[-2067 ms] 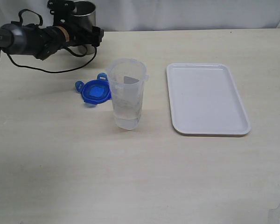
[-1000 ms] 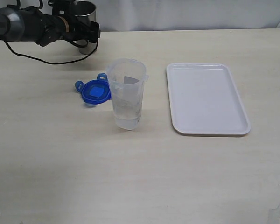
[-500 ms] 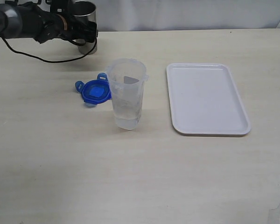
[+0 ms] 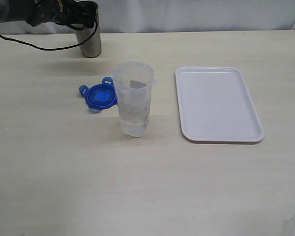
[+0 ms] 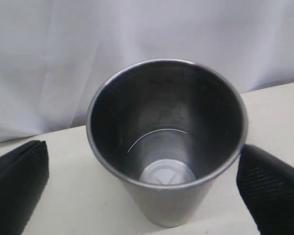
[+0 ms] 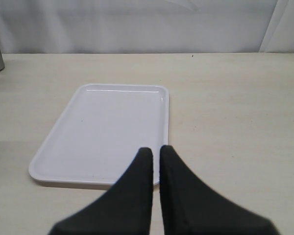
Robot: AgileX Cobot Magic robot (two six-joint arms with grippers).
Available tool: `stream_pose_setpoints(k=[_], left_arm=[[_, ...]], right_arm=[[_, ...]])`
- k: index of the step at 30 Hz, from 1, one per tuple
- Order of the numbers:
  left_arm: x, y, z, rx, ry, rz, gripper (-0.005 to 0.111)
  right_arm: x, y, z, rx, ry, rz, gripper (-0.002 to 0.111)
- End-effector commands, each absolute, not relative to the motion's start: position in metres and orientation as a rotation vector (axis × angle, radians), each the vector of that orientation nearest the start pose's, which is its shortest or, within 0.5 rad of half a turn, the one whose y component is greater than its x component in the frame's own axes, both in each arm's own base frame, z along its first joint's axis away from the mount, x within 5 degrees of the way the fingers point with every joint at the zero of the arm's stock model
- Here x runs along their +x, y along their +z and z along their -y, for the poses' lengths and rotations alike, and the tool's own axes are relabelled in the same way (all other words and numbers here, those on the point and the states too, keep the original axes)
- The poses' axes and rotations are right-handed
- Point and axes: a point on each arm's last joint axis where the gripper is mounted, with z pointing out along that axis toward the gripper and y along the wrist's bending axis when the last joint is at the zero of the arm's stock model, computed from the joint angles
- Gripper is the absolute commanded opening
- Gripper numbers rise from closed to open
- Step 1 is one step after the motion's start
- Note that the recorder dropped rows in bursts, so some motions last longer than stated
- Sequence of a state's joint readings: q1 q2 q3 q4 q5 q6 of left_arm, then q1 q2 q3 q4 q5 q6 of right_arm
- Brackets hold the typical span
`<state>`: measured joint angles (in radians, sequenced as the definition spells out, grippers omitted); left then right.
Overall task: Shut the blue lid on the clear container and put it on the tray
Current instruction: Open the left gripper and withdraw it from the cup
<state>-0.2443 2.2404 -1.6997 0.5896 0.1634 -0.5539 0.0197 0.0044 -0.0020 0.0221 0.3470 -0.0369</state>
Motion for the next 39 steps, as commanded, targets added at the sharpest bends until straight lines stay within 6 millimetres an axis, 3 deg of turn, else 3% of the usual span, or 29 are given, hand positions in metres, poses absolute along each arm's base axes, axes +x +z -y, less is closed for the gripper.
stream_pose_setpoints(k=[1,9,18,32,39], left_arm=[[0.499,0.192,0.122,0.26,-0.03,-2.12,0.097],[0.497,0.197,0.137,0.258,-0.104,-2.083,0.097],[0.494,0.218,0.135,0.273,-0.093,-2.039,0.097],[0.468,0.301,0.121,0.255,-0.009,-1.957,0.097],[0.435,0.365,0.109,0.222,0.023,-1.881,0.097]], right_arm=[[0.053,0.182,-0.001,-0.037,-0.003,-1.828,0.005],[0.053,0.182,-0.001,-0.037,-0.003,-1.828,0.005],[0.053,0.182,-0.001,-0.037,-0.003,-1.828,0.005],[0.053,0.182,-0.001,-0.037,-0.003,-1.828,0.005],[0.053,0.182,-0.001,-0.037,-0.003,-1.828,0.005]])
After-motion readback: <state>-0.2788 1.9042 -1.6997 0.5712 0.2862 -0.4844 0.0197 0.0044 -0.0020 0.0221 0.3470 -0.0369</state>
